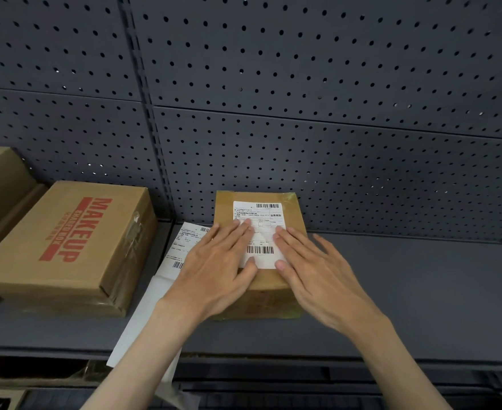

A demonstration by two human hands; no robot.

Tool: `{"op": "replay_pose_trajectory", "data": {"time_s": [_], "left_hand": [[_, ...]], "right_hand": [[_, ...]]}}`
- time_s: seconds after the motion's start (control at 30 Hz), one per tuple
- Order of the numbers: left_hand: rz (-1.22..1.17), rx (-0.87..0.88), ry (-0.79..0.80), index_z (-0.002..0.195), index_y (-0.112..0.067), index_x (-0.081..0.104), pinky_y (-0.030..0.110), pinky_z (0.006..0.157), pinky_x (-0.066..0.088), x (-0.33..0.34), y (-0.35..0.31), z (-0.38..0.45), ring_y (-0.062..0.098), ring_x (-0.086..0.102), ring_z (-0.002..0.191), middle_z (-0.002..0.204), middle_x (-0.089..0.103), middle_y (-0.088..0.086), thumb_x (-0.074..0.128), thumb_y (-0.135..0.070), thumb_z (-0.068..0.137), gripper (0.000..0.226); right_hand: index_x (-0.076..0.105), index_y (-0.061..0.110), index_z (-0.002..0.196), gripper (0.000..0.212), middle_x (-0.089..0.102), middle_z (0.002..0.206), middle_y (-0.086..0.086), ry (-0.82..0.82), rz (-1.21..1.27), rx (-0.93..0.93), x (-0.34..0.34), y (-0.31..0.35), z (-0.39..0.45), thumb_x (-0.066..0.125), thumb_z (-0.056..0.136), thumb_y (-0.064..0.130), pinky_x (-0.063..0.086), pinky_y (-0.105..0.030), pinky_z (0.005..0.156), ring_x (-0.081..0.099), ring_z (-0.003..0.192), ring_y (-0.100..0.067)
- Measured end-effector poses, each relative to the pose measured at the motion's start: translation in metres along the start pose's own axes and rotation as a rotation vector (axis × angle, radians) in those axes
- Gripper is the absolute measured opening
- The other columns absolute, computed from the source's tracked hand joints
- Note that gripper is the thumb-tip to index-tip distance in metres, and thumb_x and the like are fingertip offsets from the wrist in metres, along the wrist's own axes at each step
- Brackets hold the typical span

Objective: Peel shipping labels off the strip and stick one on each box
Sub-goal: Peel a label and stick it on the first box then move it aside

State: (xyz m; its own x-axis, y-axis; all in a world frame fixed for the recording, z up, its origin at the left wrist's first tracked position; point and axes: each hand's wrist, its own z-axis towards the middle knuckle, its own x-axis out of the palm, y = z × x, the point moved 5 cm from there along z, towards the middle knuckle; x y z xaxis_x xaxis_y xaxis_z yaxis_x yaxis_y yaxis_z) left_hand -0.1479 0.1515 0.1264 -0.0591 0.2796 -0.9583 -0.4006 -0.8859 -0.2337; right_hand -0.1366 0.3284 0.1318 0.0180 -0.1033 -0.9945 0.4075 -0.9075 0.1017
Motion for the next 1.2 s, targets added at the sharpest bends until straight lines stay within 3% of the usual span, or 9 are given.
{"op": "replay_pose_trajectory", "data": {"time_s": [0.13,0.2,0.33,0.43,0.67,0.77,0.87,1.03,1.2], "left_hand": [[-0.042,-0.021,-0.003,0.156,-0.019,0.034,0.027,0.124,0.001,-0.005,-0.002,0.005,0.01,0.018,0.153,0.166,0.026,-0.003,0.029,-0.045,0.099,0.062],[-0.038,-0.02,-0.006,0.152,-0.018,0.04,0.027,0.123,0.004,-0.007,-0.001,0.013,0.014,0.021,0.153,0.165,0.03,0.001,0.025,-0.043,0.097,0.063],[-0.024,-0.011,0.071,0.159,-0.017,0.022,0.032,0.126,-0.001,0.003,0.0,0.026,0.011,0.006,0.155,0.169,0.014,0.001,0.007,-0.049,0.091,0.077],[0.004,-0.059,0.09,0.161,-0.019,0.014,0.032,0.126,-0.005,0.005,0.01,0.023,0.008,0.001,0.155,0.17,0.007,-0.003,0.01,-0.048,0.095,0.072],[0.008,-0.112,0.039,0.154,-0.015,0.036,0.034,0.126,0.008,-0.003,0.011,0.031,0.016,0.021,0.152,0.164,0.031,0.0,0.02,-0.052,0.094,0.073],[-0.042,-0.089,0.065,0.157,-0.016,0.03,0.033,0.126,0.007,0.001,0.009,0.041,0.015,0.017,0.154,0.167,0.024,0.0,0.025,-0.043,0.099,0.064],[-0.045,-0.099,0.079,0.158,-0.018,0.026,0.032,0.126,0.003,0.002,0.015,0.046,0.012,0.012,0.155,0.168,0.02,-0.002,0.019,-0.041,0.094,0.069],[-0.001,-0.138,0.099,0.161,-0.018,0.017,0.034,0.126,-0.002,-0.001,0.026,0.039,0.01,0.003,0.156,0.169,0.011,-0.003,0.014,-0.043,0.093,0.072],[-0.012,-0.108,0.07,0.16,-0.015,0.015,0.031,0.125,-0.002,-0.002,0.021,0.056,0.013,0.004,0.156,0.169,0.012,0.0,0.016,-0.037,0.104,0.061]], "right_hand": [[0.017,0.024,0.163,0.066,0.01,0.17,0.012,0.017,-0.001,0.003,-0.004,0.003,0.003,0.005,0.106,0.055,0.003,-0.035,0.128,0.001,0.155,0.0],[0.017,0.023,0.163,0.065,0.009,0.17,0.012,0.022,0.032,-0.005,-0.007,0.003,0.011,0.007,0.107,0.054,0.003,-0.033,0.128,0.0,0.155,0.001],[0.013,0.029,0.163,0.063,0.005,0.17,0.017,0.092,0.099,-0.051,-0.003,0.004,0.029,0.006,0.105,0.053,0.001,-0.032,0.128,-0.005,0.154,0.004],[0.01,0.029,0.163,0.061,0.003,0.17,0.017,0.101,0.059,-0.016,-0.002,-0.006,0.03,0.006,0.106,0.052,0.001,-0.034,0.128,-0.006,0.154,0.004],[0.02,0.023,0.162,0.056,0.014,0.17,0.01,0.061,0.051,0.033,-0.008,-0.011,0.037,0.02,0.11,0.043,0.004,-0.036,0.128,0.004,0.156,-0.003],[0.023,0.025,0.162,0.053,0.015,0.169,0.012,0.034,0.096,-0.008,-0.007,-0.009,0.057,0.021,0.111,0.04,0.003,-0.034,0.128,0.004,0.156,-0.004],[0.022,0.029,0.162,0.052,0.012,0.17,0.015,0.072,0.114,-0.029,-0.002,-0.01,0.071,0.021,0.111,0.042,0.002,-0.036,0.128,0.003,0.156,-0.004],[0.019,0.024,0.162,0.058,0.011,0.17,0.011,0.061,0.023,0.086,-0.004,-0.025,0.065,0.023,0.109,0.047,0.001,-0.042,0.128,0.003,0.156,-0.004],[0.021,0.023,0.162,0.053,0.015,0.17,0.009,0.003,0.089,0.017,-0.007,-0.014,0.082,0.023,0.111,0.038,-0.001,-0.035,0.128,0.003,0.156,-0.005]]}}
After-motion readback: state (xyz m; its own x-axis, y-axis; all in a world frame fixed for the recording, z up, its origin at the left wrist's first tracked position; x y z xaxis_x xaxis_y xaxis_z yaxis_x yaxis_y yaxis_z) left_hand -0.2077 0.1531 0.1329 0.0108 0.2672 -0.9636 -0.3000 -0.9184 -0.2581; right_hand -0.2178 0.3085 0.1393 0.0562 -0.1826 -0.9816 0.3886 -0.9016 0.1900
